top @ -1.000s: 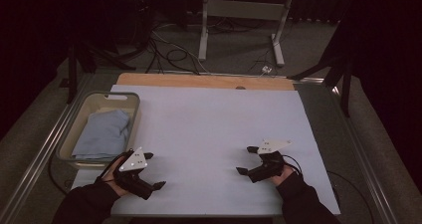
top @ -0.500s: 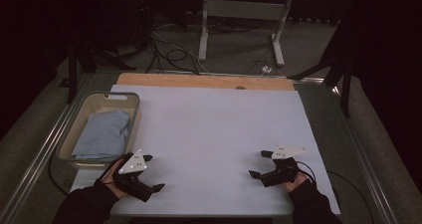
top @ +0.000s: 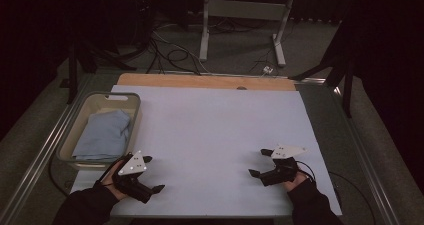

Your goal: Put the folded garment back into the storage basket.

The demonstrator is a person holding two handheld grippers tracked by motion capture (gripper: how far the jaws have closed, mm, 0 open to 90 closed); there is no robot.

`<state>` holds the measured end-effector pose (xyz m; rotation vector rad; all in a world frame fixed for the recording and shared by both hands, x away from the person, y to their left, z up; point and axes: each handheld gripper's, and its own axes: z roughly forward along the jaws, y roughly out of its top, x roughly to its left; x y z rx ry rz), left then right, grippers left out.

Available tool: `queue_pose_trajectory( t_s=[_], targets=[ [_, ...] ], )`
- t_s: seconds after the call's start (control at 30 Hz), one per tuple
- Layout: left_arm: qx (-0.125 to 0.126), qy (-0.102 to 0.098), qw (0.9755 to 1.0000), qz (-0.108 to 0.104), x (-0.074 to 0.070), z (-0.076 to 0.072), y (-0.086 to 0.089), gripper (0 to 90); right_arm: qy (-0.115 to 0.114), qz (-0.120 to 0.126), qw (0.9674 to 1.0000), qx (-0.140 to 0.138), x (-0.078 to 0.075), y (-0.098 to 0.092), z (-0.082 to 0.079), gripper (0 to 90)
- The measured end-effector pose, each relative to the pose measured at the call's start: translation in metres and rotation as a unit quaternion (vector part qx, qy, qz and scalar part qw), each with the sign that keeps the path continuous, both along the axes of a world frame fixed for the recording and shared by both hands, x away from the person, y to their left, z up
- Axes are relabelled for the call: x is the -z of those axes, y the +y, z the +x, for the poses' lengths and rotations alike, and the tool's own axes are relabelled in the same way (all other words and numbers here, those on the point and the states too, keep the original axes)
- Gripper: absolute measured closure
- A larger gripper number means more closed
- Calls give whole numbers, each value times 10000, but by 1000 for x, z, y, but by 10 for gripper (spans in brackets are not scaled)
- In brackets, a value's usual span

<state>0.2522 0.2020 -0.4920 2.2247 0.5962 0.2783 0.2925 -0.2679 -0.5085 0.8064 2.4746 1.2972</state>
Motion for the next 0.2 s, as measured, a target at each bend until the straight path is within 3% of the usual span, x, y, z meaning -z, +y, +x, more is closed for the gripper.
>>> queue_pose_trajectory(
  t_s=[0.2],
  targets=[
    [18, 12, 10000, 14, 1, 0, -2, 3, 47, -24, 10000, -5, 2, 0, 0, 102]
  ],
)
